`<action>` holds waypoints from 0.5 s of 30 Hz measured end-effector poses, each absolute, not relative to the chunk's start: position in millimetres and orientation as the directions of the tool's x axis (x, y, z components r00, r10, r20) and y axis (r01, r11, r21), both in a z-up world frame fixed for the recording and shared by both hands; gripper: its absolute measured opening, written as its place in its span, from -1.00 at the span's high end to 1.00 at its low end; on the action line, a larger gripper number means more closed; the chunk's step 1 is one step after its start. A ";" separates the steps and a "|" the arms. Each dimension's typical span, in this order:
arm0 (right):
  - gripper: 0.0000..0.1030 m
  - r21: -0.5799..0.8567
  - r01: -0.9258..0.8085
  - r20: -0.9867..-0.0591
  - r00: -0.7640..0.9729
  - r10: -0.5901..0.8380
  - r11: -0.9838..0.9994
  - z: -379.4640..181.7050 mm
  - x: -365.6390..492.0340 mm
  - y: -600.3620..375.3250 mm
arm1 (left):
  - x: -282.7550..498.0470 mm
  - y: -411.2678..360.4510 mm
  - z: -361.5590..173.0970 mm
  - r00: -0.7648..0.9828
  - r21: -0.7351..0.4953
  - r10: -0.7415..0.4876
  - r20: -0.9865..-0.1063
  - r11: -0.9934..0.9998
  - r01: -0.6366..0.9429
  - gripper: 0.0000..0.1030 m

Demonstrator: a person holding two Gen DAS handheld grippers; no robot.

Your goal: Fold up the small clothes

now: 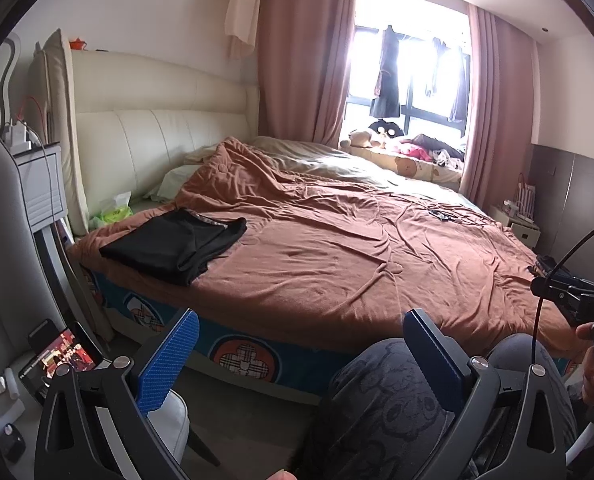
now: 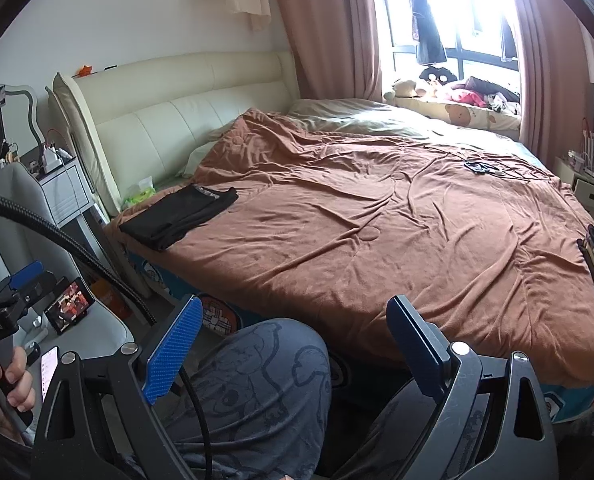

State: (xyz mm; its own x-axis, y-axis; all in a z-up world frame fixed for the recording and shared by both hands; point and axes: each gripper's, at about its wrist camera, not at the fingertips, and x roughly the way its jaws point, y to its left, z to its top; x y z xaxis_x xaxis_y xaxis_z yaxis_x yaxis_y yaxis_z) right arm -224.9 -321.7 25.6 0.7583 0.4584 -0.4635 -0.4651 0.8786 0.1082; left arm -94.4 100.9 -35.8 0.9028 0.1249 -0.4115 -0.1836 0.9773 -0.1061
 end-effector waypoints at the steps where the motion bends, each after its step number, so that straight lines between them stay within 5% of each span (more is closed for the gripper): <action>1: -0.80 0.107 -0.465 -0.464 0.758 0.458 0.879 25.5 -225.3 -321.5 | -94.5 101.3 -35.1 0.903 -0.105 0.125 -0.411 0.978 -0.183 -0.99; 15: -0.80 0.105 -0.470 -0.479 0.749 0.458 0.877 22.2 -223.8 -317.7 | -97.8 103.1 -32.4 0.907 -0.107 0.132 -0.400 0.976 -0.189 -0.99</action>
